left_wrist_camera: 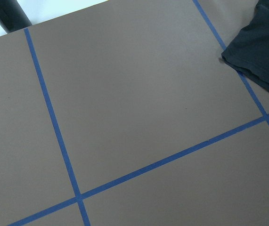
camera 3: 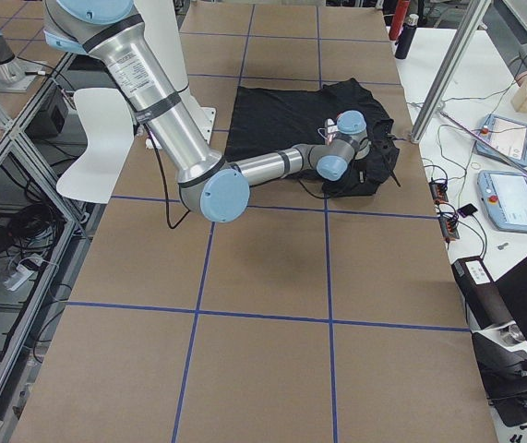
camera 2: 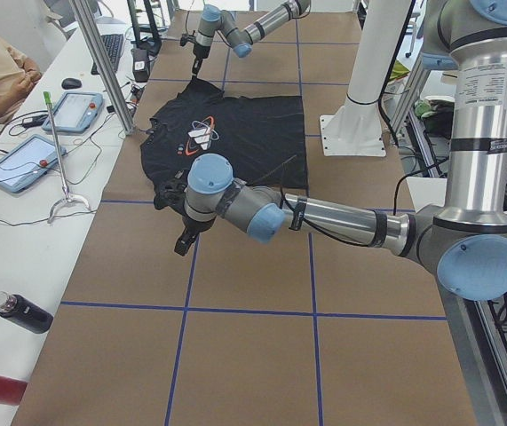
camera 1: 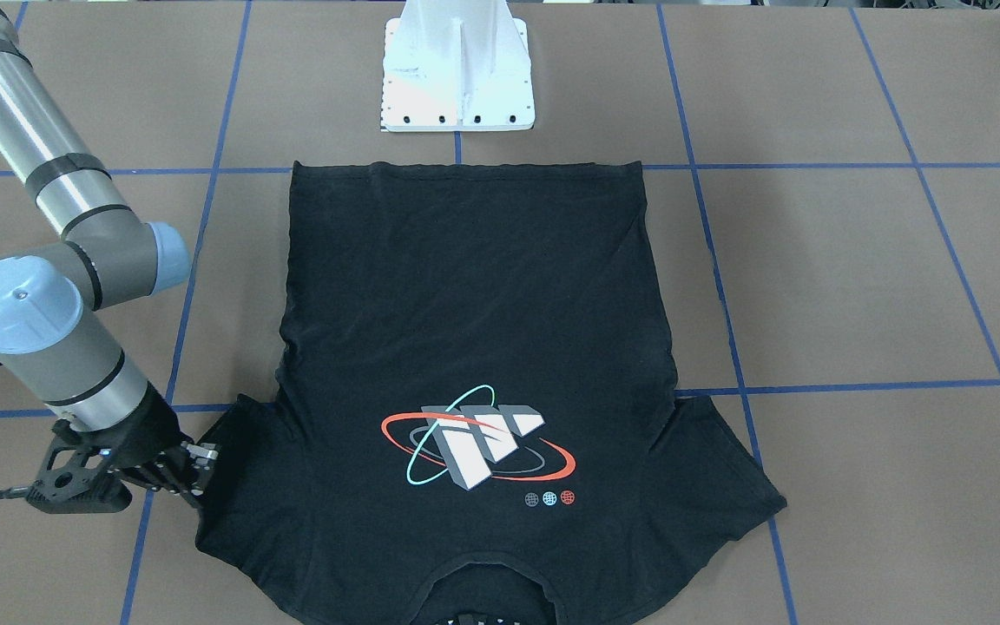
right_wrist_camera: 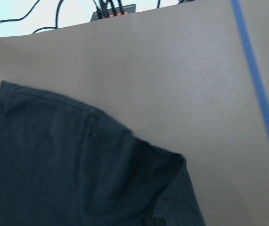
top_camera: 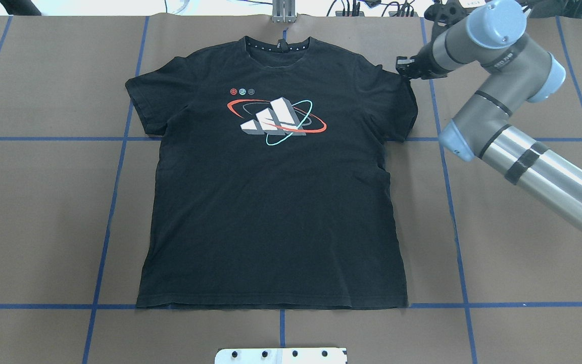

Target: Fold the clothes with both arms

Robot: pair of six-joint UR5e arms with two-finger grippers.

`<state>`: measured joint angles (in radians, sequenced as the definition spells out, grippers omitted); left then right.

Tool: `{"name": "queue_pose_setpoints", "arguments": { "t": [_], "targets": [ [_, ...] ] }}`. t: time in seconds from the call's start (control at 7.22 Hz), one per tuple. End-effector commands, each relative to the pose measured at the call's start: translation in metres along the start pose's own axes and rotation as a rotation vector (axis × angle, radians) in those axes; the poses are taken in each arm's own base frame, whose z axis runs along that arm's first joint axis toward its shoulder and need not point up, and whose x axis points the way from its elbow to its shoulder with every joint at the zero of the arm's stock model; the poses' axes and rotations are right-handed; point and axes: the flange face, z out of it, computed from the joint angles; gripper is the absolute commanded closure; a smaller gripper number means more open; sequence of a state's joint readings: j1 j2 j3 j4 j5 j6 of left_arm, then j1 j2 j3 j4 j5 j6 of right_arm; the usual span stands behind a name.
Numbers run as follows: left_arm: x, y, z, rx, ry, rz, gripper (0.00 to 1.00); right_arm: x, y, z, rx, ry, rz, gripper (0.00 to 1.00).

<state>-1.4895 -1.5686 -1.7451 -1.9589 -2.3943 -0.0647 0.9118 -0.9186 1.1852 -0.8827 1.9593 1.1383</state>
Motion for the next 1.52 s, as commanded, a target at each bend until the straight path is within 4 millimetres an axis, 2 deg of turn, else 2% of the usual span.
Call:
{"name": "queue_pose_setpoints", "arguments": {
  "t": [0.0,0.28,0.55,0.69,0.83,0.97,1.11,1.25,1.39],
  "targets": [
    [0.003,-0.001,-0.003,0.007,0.001,0.008,0.00,-0.096,0.017,0.021,-0.022,-0.003,0.082,1.00],
    [0.005,-0.003,-0.005,0.010,0.001,0.008,0.00,-0.133,0.015,0.042,-0.004,0.026,0.079,1.00],
    [0.009,-0.010,-0.006,0.017,0.004,-0.006,0.00,-0.150,0.019,0.049,0.017,0.036,0.070,1.00],
    [0.014,-0.021,-0.008,0.028,0.010,-0.037,0.00,-0.157,0.019,0.056,0.020,0.050,0.070,1.00],
    [0.027,-0.033,-0.003,0.032,0.029,-0.038,0.01,-0.159,0.019,0.060,0.019,0.060,0.072,1.00],
    [0.072,-0.069,0.020,0.032,0.078,0.039,0.01,-0.158,0.021,0.066,0.036,0.076,0.075,1.00],
    [0.112,-0.096,0.032,0.032,0.114,0.012,0.01,-0.164,0.025,0.069,0.036,0.079,0.075,0.58],
    [0.140,-0.110,0.028,0.044,0.141,-0.057,0.01,-0.178,0.028,0.066,0.049,0.068,0.097,0.32],
    [0.194,-0.130,0.046,0.046,0.197,-0.093,0.01,-0.192,0.029,0.061,0.058,0.054,0.102,0.01]
  ]
}}
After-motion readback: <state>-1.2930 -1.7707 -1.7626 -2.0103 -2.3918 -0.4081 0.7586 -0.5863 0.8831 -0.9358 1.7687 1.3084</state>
